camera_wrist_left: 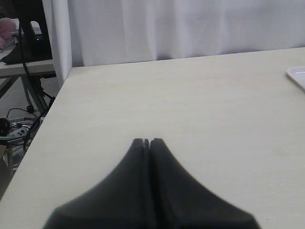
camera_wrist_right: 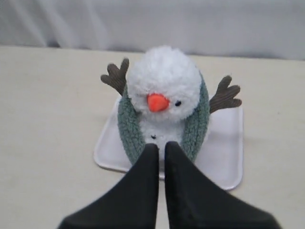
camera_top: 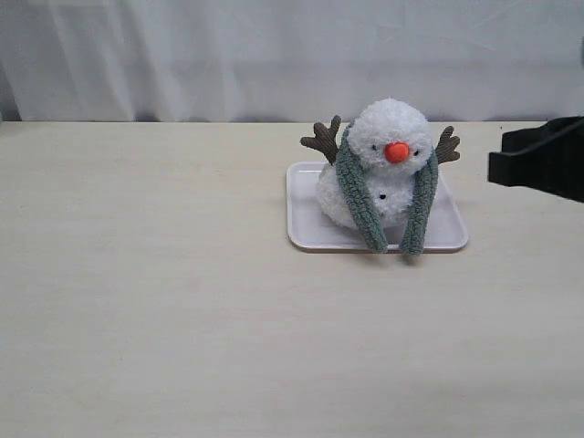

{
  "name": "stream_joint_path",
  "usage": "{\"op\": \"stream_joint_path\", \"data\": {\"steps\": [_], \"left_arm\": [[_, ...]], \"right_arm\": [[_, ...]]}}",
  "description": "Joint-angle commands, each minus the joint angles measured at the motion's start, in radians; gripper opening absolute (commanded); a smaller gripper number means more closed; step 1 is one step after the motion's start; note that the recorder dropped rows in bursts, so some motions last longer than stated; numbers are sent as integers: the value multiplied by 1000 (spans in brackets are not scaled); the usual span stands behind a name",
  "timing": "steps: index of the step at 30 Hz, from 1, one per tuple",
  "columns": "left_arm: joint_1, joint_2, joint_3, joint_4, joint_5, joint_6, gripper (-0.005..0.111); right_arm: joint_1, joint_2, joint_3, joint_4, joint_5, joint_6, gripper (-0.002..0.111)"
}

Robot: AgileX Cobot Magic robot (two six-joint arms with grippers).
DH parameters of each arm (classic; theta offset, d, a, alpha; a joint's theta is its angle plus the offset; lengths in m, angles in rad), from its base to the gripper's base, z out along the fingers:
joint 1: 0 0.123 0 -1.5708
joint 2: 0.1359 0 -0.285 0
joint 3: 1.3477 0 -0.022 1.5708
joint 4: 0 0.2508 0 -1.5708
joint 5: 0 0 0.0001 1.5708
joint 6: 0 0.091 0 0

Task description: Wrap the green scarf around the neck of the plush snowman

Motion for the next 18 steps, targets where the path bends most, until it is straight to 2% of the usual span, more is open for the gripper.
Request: {"op": "stream_joint_path", "data": {"steps": [1, 7, 18], "left_arm": [[1, -3, 3, -2, -12, 0, 0], [1, -3, 3, -2, -12, 0, 0], [1, -3, 3, -2, -12, 0, 0]], "right_arm": [[1, -160, 7, 17, 74, -3, 4], [1, -334, 7, 95, 198, -1, 4], [1, -552, 7, 95, 201, -1, 4]]}}
